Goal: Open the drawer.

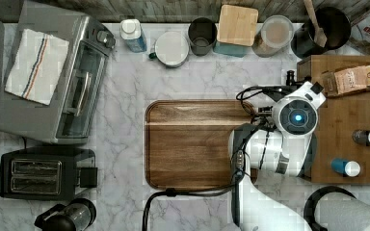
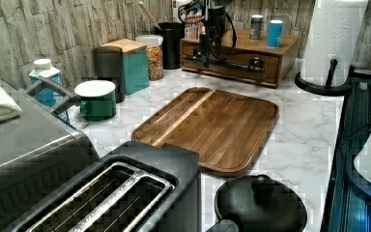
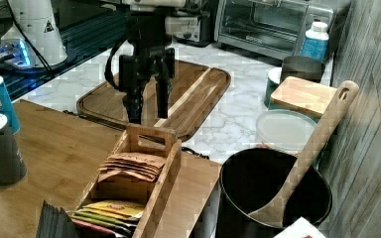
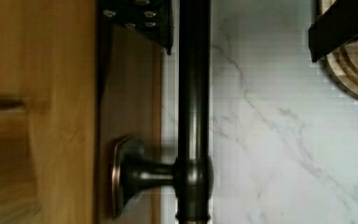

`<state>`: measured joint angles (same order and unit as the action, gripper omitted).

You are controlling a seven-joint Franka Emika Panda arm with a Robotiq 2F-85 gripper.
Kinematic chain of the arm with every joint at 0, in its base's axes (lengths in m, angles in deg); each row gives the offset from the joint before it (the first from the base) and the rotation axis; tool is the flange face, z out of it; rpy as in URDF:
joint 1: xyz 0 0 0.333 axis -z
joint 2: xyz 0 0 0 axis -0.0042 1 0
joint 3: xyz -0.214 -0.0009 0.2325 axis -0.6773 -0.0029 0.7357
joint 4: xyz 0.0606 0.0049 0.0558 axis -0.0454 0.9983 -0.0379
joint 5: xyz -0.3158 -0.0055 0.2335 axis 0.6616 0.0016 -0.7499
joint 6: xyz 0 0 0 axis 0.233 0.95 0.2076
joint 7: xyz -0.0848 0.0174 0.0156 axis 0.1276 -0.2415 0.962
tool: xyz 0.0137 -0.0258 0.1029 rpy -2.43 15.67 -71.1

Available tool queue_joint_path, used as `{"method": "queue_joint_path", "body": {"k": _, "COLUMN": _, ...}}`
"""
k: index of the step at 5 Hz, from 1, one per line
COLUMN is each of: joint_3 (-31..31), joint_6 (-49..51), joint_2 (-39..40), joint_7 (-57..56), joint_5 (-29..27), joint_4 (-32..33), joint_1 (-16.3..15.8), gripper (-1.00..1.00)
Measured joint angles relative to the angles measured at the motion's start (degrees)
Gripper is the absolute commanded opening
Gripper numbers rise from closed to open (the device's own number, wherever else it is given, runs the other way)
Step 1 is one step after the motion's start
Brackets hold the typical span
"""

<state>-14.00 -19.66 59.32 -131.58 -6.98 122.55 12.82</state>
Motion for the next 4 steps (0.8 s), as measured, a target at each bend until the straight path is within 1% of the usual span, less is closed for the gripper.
{"method": "queue_joint_path", "body": {"k": 1, "joint_3": -0.27, "joint_6": -2.91, "joint_2": 3.23, "joint_7": 0.48, "joint_5": -0.52, "joint_4": -0.11, "joint_1": -0.01, "gripper": 1.0}}
{"method": "queue_joint_path", "body": {"k": 2, "joint_3": -1.02, "joint_6": -3.58, "joint_2": 5.29, "joint_7": 0.48, "joint_5": -0.47, "joint_4": -0.22, "joint_1": -0.02, "gripper": 1.0}}
{"method": "queue_joint_path", "body": {"k": 3, "joint_3": -1.15, "joint_6": -2.18, "joint_2": 6.03, "joint_7": 0.5, "joint_5": -0.47, "joint_4": 0.0, "joint_1": 0.41, "gripper": 1.0}}
{"method": "queue_joint_path", "body": {"k": 4, "joint_3": -1.15, "joint_6": -0.56, "joint_2": 5.85, "joint_7": 0.48, "joint_5": -3.53, "joint_4": -0.11, "joint_1": 0.43, "gripper": 1.0}}
